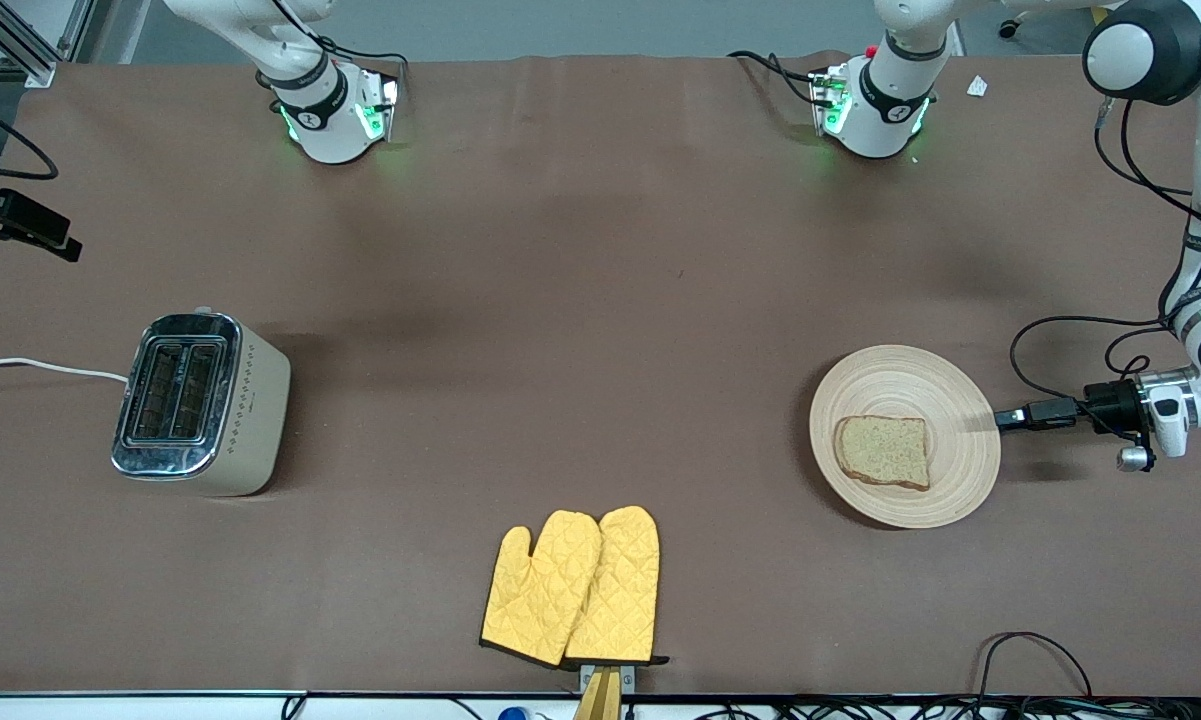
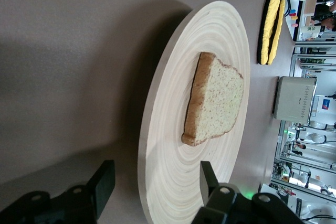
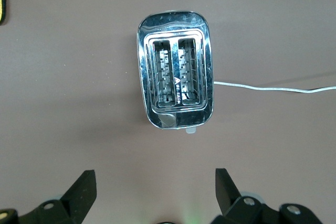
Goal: Move plate and put bread in toaster
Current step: 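Grasp the rim of the wooden plate with the left gripper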
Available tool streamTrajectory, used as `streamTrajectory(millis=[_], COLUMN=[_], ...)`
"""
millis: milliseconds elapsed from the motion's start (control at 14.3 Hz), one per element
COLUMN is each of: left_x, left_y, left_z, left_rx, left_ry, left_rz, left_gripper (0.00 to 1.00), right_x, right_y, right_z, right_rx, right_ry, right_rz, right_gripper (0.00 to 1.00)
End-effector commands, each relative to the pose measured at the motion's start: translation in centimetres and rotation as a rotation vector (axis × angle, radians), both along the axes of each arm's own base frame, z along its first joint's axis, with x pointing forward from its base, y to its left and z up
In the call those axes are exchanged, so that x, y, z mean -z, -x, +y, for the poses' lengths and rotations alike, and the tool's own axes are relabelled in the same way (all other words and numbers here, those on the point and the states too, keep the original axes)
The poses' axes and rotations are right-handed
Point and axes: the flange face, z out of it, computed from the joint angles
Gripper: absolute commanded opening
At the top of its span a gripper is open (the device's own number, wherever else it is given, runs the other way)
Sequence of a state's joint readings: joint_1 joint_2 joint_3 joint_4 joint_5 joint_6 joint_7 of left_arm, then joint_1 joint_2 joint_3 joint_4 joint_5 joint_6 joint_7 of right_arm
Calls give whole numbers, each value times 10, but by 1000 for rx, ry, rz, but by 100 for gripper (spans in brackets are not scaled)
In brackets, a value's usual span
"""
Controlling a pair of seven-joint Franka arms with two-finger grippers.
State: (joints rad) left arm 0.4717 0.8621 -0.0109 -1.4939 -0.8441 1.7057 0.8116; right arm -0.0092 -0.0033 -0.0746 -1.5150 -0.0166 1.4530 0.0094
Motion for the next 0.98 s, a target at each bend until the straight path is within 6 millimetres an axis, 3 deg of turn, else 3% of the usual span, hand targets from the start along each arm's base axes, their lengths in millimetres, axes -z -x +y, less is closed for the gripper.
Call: streamTrajectory(millis=[0, 279, 628, 767, 907], left_x=[4, 17, 25, 25, 22], left_y=[-5, -3, -2, -3, -7], left_z=[-1, -6, -7, -9, -21], left_rx=[13, 11, 24, 29, 56], left_ry=[12, 26, 36, 39, 56], left_rz=[-49, -41, -62, -70, -97], left_gripper=[57, 53, 29, 5, 0], right_x=[-1, 0, -1, -1, -1], right_y=[4, 5, 5, 5, 5], right_z=[0, 0, 0, -1, 0], right_rx=[12, 9, 11, 9, 9], right_ry=[-8, -9, -9, -9, -9], right_rz=[3, 20, 17, 17, 17], right_gripper=[100, 100, 100, 100, 100])
